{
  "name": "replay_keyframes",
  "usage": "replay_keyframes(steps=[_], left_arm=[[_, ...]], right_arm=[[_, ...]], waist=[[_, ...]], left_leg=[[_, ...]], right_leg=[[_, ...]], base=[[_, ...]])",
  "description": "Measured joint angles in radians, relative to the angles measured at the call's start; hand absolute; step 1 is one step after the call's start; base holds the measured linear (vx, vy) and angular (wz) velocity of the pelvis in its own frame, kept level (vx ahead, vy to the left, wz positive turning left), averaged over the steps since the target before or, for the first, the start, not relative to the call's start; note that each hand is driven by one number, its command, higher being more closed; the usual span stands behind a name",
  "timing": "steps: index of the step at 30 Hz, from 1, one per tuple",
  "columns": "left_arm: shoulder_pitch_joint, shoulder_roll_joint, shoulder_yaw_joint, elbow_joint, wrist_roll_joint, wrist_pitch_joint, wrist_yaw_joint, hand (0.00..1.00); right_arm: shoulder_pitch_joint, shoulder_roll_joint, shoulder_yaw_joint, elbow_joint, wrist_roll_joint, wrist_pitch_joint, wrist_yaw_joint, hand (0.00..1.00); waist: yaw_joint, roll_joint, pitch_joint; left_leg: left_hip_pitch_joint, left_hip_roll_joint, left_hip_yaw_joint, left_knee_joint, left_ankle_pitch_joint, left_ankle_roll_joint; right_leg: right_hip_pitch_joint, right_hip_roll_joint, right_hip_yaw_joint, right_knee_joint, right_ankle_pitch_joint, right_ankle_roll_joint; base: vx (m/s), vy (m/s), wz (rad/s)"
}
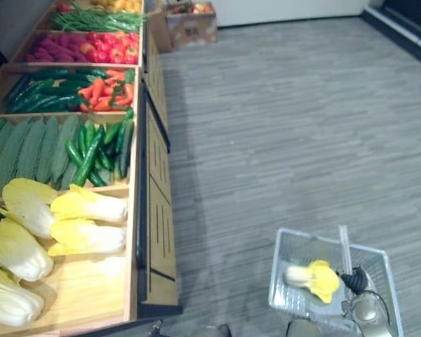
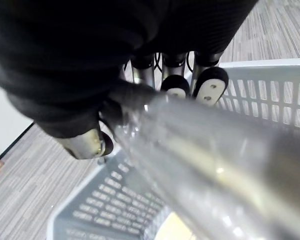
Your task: Pick vegetable in the basket
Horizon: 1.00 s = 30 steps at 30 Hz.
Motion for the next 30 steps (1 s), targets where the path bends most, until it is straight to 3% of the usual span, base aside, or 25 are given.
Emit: replay_keyframes(steps=[2,4,6,8,10,11,12,13,14,16,17,19,21,23,25,26,27,28,29,30], left_arm=[[-0.002,0.005,-0.008,0.0,0.0,0.0,-0.001,0.0],[-0.014,0.004,0.01,-0.001,-0.002,0.001,0.001,0.0],[-0.023,-0.009,0.026,-0.002,-0.007,0.002,0.002,0.0],[-0.024,-0.008,0.029,-0.003,-0.006,0.002,0.003,0.0],[-0.021,-0.006,0.058,-0.003,-0.006,0.002,0.004,0.0],[-0.016,-0.006,0.068,-0.006,-0.005,0.003,0.006,0.0],[-0.014,-0.015,0.08,-0.008,-0.005,0.007,0.009,0.0],[-0.015,-0.015,0.087,-0.015,-0.005,0.006,0.011,0.0],[-0.012,-0.031,0.096,-0.022,-0.006,0.005,0.014,0.0],[-0.01,-0.054,0.097,-0.015,-0.009,0.006,0.014,0.0],[-0.01,-0.059,0.107,-0.026,-0.013,0.006,0.02,0.0],[-0.014,-0.054,0.108,-0.038,-0.015,-0.002,0.021,0.0],[-0.014,-0.059,0.104,-0.045,-0.014,-0.004,0.021,0.0],[-0.013,-0.066,0.105,-0.045,-0.015,-0.004,0.021,0.0],[-0.013,-0.068,0.104,-0.045,-0.014,-0.004,0.021,0.0],[-0.008,-0.071,0.104,-0.042,-0.008,0.0,0.02,0.0],[0.0,-0.072,0.104,-0.042,-0.003,0.0,0.017,0.0],[0.002,-0.073,0.104,-0.042,-0.003,0.0,0.016,0.0],[0.011,-0.075,0.1,-0.041,0.004,0.0,0.011,0.0],[0.024,-0.082,0.1,-0.041,0.006,0.0,0.006,0.0]], right_arm=[[0.001,0.001,0.005,0.0,0.0,-0.001,0.001,1.0],[-0.01,0.001,0.008,0.001,0.0,-0.003,0.001,1.0],[-0.03,0.001,0.007,0.005,0.0,-0.003,0.001,1.0],[-0.036,0.005,0.002,0.014,0.0,-0.001,0.001,1.0],[-0.029,0.021,-0.016,0.019,0.0,0.006,0.001,1.0],[-0.022,0.029,-0.025,0.019,0.001,0.012,-0.001,1.0],[-0.019,0.016,-0.059,0.021,0.008,0.029,-0.002,1.0],[-0.017,0.014,-0.062,0.022,0.008,0.033,-0.001,1.0],[-0.015,0.006,-0.057,0.025,0.005,0.034,0.003,1.0],[-0.025,-0.006,-0.021,0.024,-0.003,0.033,0.006,1.0],[-0.016,-0.016,0.007,0.021,-0.004,0.033,0.01,1.0],[-0.013,-0.033,0.028,0.02,-0.005,0.033,0.013,1.0],[-0.014,-0.057,0.035,0.014,-0.005,0.031,0.013,1.0],[-0.014,-0.07,0.042,0.014,-0.005,0.031,0.014,1.0],[-0.018,-0.076,0.044,0.008,-0.006,0.031,0.017,1.0],[-0.022,-0.08,0.044,0.002,-0.007,0.031,0.02,1.0],[-0.021,-0.083,0.041,-0.012,-0.029,0.031,0.019,1.0],[-0.021,-0.083,0.041,-0.016,-0.034,0.031,0.02,1.0],[-0.021,-0.083,0.044,-0.032,-0.042,0.031,0.019,1.0],[-0.021,-0.085,0.052,-0.045,-0.042,0.031,0.019,1.0]], waist=[[-0.017,-0.008,0.001],[-0.019,-0.005,0.002],[-0.023,-0.002,0.009],[-0.024,-0.007,0.024],[-0.038,-0.015,0.034],[-0.042,-0.012,0.034],[-0.041,0.032,0.015],[-0.039,0.032,0.014],[-0.035,0.043,0.013],[-0.037,0.052,0.013],[-0.029,0.045,0.018],[-0.005,0.039,0.026],[0.008,0.034,0.03],[0.021,0.036,0.03],[0.03,0.036,0.031],[0.031,0.035,0.032],[0.028,0.038,0.034],[0.028,0.04,0.033],[0.029,0.047,0.034],[0.031,0.058,0.029]], left_leg=[[0.042,-0.002,-0.019,-0.033,-0.002,0.003],[0.066,-0.001,-0.024,-0.063,-0.002,0.002],[0.087,-0.002,-0.023,-0.093,-0.007,-0.008],[0.122,-0.008,-0.028,-0.115,-0.019,-0.03],[0.162,-0.004,-0.053,-0.122,-0.049,-0.078],[0.181,0.015,-0.063,-0.119,-0.074,-0.113],[0.19,0.077,-0.082,-0.081,-0.103,-0.146],[0.167,0.093,-0.1,-0.026,-0.101,-0.148],[0.096,0.13,-0.124,0.129,-0.077,-0.176],[-0.039,0.173,-0.153,0.393,0.074,-0.181],[-0.099,0.198,-0.167,0.548,0.23,-0.188],[-0.174,0.206,-0.177,0.73,0.22,-0.175],[-0.245,0.162,-0.183,0.782,0.178,-0.151],[-0.306,0.137,-0.182,0.735,0.141,-0.147],[-0.37,0.115,-0.155,0.586,0.118,-0.14],[-0.384,0.102,-0.122,0.415,0.121,-0.135],[-0.366,0.076,-0.095,0.143,0.156,-0.109],[-0.36,0.069,-0.096,0.089,0.17,-0.111],[-0.333,0.051,-0.101,-0.11,0.234,-0.118],[-0.331,0.051,-0.101,-0.204,0.256,-0.113]], right_leg=[[-0.022,0.028,-0.025,0.014,-0.066,-0.01],[-0.039,0.062,-0.082,-0.153,-0.071,-0.018],[-0.043,0.093,-0.124,-0.475,-0.034,0.005],[-0.044,0.095,-0.115,-0.656,0.018,0.008],[-0.047,0.075,-0.116,-0.66,0.018,0.007],[-0.048,0.082,-0.114,-0.622,0.035,-0.012],[-0.072,0.123,-0.136,-0.527,0.065,-0.032],[-0.077,0.127,-0.143,-0.497,0.076,-0.048],[-0.077,0.148,-0.158,-0.46,0.062,-0.101],[-0.045,0.17,-0.186,-0.437,0.01,-0.129],[0.011,0.179,-0.195,-0.448,-0.015,-0.155],[0.119,0.193,-0.196,-0.498,-0.039,-0.175],[0.244,0.189,-0.194,-0.565,-0.083,-0.18],[0.291,0.188,-0.195,-0.584,-0.108,-0.173],[0.321,0.187,-0.199,-0.598,-0.129,-0.164],[0.334,0.182,-0.2,-0.599,-0.14,-0.15],[0.361,0.177,-0.206,-0.61,-0.158,-0.128],[0.369,0.177,-0.206,-0.613,-0.161,-0.125],[0.396,0.178,-0.204,-0.625,-0.178,-0.109],[0.418,0.183,-0.198,-0.627,-0.208,-0.095]], base=[[0.13,0.058,0.38],[0.18,0.027,0.17],[0.26,-0.03,-0.02],[0.37,-0.13,0.11],[0.37,-0.194,0.39],[0.46,-0.282,0.49],[0.58,-0.341,0.43],[0.6,-0.404,0.33],[0.54,-0.411,0.16],[0.56,-0.408,0.11],[0.47,-0.271,0.1],[0.48,-0.25,-0.01],[0.49,-0.21,-0.03],[0.4,-0.123,0.0],[0.3,-0.007,0.0],[0.33,0.062,0.03],[0.35,0.081,0.05],[0.4,0.119,0.01],[0.43,0.165,-0.09],[0.55,0.239,-0.16]])
